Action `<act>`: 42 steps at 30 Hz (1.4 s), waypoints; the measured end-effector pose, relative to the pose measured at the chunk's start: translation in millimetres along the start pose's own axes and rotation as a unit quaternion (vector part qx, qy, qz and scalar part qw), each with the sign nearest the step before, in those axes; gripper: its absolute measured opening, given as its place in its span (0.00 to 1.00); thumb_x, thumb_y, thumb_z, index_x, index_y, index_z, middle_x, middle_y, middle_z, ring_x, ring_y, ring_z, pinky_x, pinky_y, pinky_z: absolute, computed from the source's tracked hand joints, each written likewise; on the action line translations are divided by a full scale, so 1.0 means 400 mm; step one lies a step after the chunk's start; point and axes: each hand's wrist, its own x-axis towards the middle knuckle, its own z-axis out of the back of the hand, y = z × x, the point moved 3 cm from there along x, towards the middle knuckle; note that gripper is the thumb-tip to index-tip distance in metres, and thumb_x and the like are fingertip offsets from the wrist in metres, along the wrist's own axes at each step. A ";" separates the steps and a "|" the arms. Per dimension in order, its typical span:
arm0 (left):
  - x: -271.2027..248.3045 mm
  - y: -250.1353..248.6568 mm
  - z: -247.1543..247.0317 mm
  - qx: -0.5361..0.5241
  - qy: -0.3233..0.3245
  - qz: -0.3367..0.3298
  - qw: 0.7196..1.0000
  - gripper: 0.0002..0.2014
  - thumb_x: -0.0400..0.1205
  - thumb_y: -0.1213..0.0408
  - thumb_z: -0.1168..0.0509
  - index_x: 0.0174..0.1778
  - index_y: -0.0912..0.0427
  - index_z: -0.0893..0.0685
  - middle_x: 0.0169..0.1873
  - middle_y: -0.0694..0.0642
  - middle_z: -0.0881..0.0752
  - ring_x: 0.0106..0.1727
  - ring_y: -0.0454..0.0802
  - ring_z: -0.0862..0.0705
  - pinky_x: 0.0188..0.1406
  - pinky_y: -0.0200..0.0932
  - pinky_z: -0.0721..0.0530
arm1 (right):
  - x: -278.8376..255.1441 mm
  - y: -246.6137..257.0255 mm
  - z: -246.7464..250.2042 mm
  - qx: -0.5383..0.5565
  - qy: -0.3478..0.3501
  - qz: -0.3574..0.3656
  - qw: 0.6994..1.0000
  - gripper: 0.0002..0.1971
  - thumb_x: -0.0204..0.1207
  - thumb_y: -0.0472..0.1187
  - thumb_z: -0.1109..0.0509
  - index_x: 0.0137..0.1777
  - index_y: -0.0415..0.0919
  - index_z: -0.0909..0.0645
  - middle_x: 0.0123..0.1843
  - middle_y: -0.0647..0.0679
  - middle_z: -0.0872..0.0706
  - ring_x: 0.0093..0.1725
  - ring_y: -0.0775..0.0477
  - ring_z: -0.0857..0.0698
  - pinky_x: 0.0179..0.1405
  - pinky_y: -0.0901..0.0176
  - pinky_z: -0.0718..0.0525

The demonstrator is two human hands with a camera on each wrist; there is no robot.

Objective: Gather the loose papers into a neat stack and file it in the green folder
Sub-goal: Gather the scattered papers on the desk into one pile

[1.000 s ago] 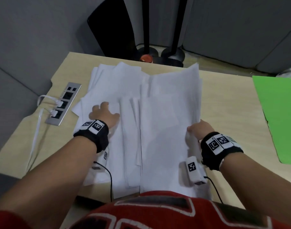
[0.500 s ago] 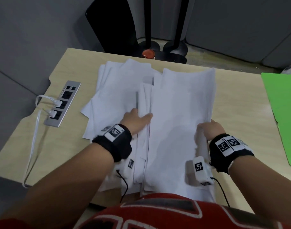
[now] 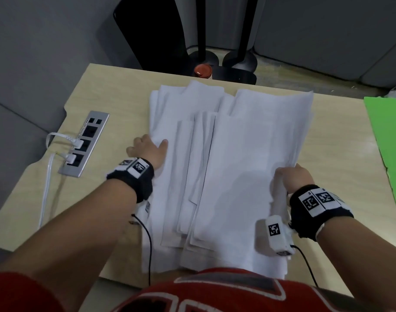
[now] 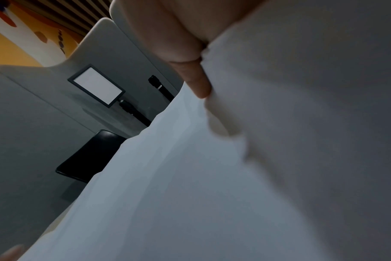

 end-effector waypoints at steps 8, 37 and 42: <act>-0.087 -0.041 -0.075 -0.125 0.125 -0.087 0.980 0.40 0.74 0.34 0.45 0.75 0.60 0.31 0.71 0.62 0.25 0.67 0.63 0.21 0.68 0.57 0.22 | 0.004 0.015 0.006 -0.031 0.005 0.021 0.999 0.20 0.80 0.32 0.40 0.72 0.28 0.31 0.69 0.30 0.22 0.60 0.34 0.19 0.56 0.48 0.24; -0.166 -0.045 -0.094 -0.315 0.376 -0.029 0.871 0.09 0.80 0.76 0.36 0.52 0.59 0.22 0.47 0.58 0.13 0.43 0.53 0.11 0.38 0.50 0.08 | 0.035 0.007 0.042 0.025 0.012 0.034 0.999 0.23 0.69 0.40 0.24 0.64 0.34 0.20 0.56 0.37 0.12 0.55 0.35 0.13 0.54 0.47 0.16; -0.152 -0.042 -0.099 -0.288 0.284 -0.057 0.913 0.06 0.82 0.69 0.33 0.39 0.64 0.21 0.32 0.61 0.16 0.24 0.46 0.17 0.24 0.38 0.15 | 0.061 -0.013 0.051 0.028 0.031 0.034 0.999 0.29 0.62 0.46 0.22 0.65 0.39 0.20 0.60 0.37 0.13 0.61 0.33 0.14 0.66 0.39 0.18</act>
